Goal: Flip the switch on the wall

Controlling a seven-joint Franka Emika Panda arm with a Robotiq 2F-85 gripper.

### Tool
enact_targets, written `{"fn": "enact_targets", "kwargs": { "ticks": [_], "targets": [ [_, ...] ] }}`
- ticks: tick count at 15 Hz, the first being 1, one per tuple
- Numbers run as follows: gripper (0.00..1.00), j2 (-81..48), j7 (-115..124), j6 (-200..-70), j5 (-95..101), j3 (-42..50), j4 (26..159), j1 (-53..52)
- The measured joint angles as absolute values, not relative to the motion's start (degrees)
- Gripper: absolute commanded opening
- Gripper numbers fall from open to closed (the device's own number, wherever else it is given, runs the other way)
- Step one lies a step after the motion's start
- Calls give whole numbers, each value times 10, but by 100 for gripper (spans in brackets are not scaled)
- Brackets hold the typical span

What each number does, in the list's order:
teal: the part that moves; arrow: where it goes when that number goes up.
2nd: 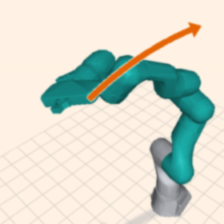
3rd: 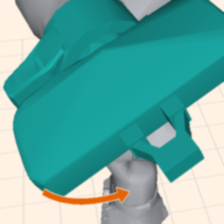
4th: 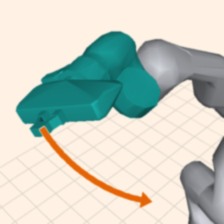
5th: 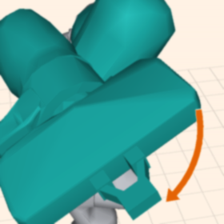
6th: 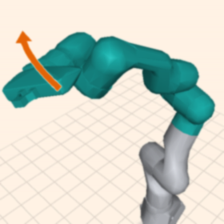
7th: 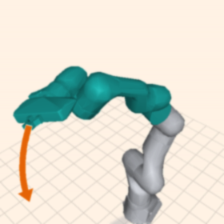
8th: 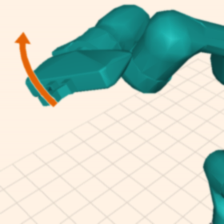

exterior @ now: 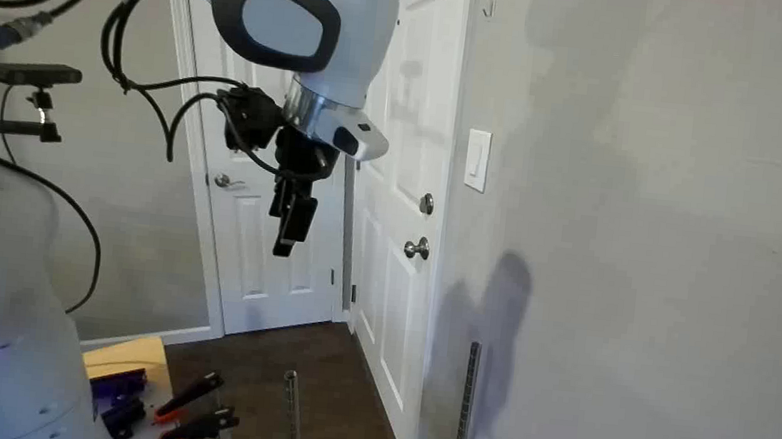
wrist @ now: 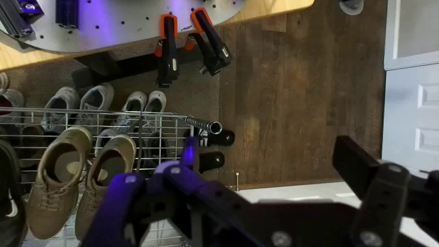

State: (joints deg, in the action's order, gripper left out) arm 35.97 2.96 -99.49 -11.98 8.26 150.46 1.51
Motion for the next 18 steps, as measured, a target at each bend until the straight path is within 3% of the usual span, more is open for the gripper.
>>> {"fn": "enact_targets", "kwargs": {
  "ticks": [18],
  "targets": [
    [100, 326, -6, -995, -120, 60, 1505, -2]
  ]
}}
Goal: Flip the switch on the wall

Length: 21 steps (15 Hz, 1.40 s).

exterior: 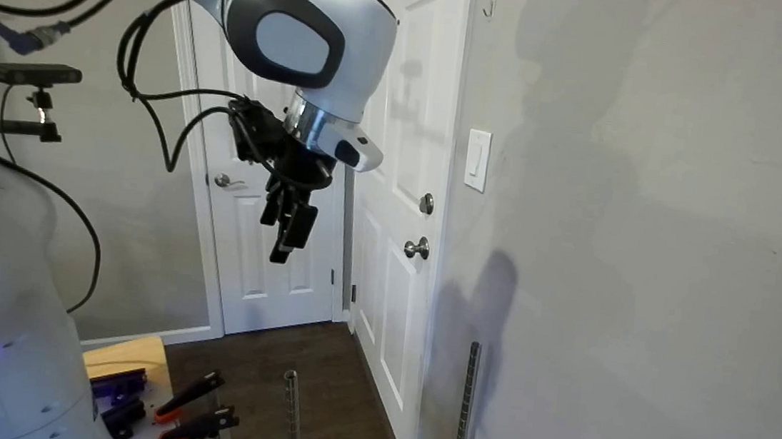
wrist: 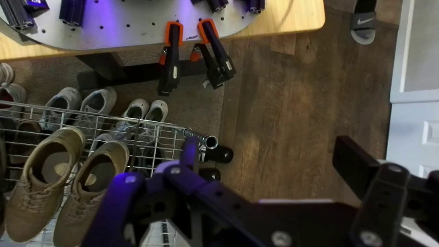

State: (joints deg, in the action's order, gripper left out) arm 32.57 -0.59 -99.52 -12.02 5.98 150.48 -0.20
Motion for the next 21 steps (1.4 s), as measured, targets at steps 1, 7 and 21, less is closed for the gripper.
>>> {"fn": "enact_targets", "kwargs": {
  "ticks": [1, 7, 21],
  "targets": [
    [100, 313, -16, -997, -121, 54, 1505, -11],
    [100, 239, -41, -1124, -141, 11, 1508, -56],
    [100, 207, -70, -1614, -224, 16, 1593, -128]
  ]
}}
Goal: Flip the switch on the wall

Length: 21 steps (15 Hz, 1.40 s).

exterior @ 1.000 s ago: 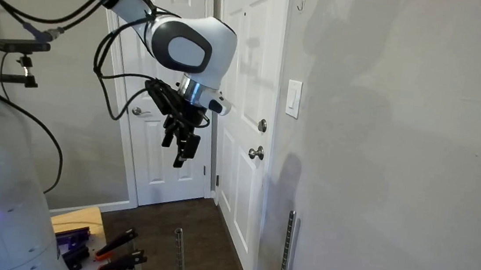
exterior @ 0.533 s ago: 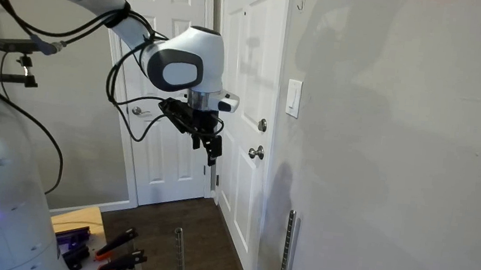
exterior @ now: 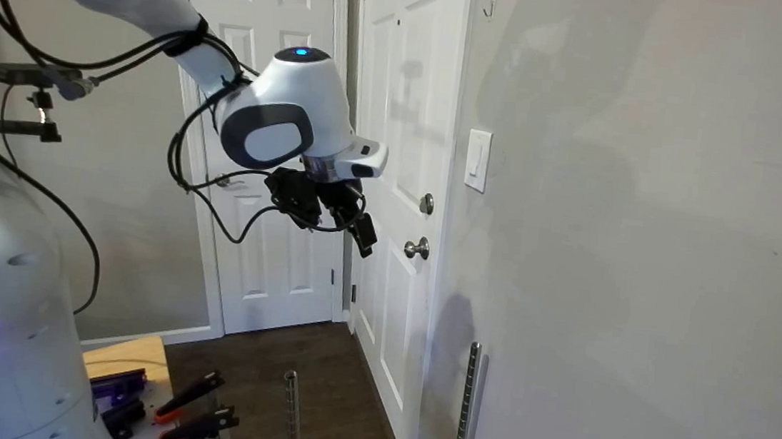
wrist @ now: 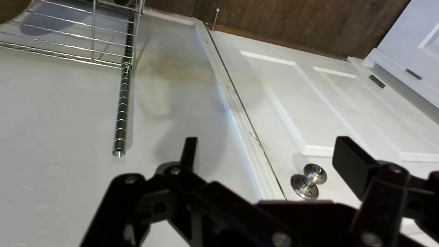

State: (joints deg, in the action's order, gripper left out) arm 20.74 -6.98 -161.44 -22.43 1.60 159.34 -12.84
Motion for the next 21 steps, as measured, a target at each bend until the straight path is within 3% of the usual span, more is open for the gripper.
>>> {"fn": "enact_targets", "kwargs": {
  "ticks": [9, 17, 21],
  "targets": [
    [100, 205, -74, -1622, -215, 23, 1593, -129],
    [100, 89, -38, -1935, -298, 36, 1564, -232],
    [100, 55, 28, -1987, -297, 44, 1518, -261]
  ]
}}
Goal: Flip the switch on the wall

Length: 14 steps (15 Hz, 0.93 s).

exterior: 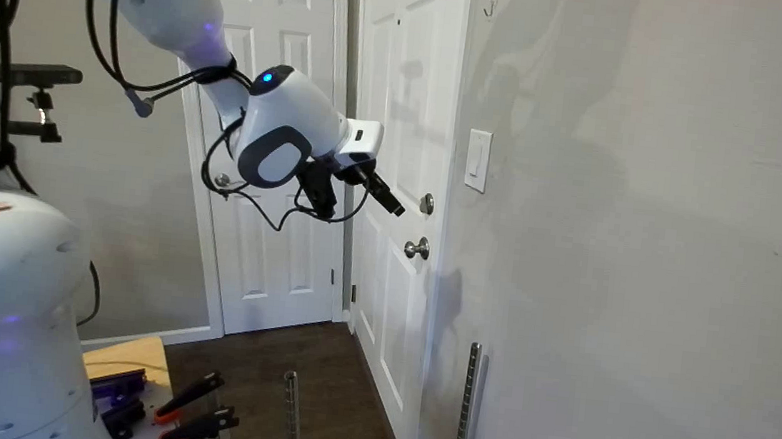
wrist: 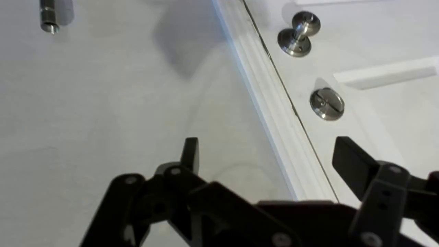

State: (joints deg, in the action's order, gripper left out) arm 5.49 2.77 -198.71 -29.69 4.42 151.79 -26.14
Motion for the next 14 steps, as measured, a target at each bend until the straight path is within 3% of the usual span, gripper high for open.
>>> {"fn": "enact_targets", "kwargs": {
  "ticks": [14],
  "targets": [
    [100, 29, 30, -1981, -297, 23, 1381, -139]
  ]
}}
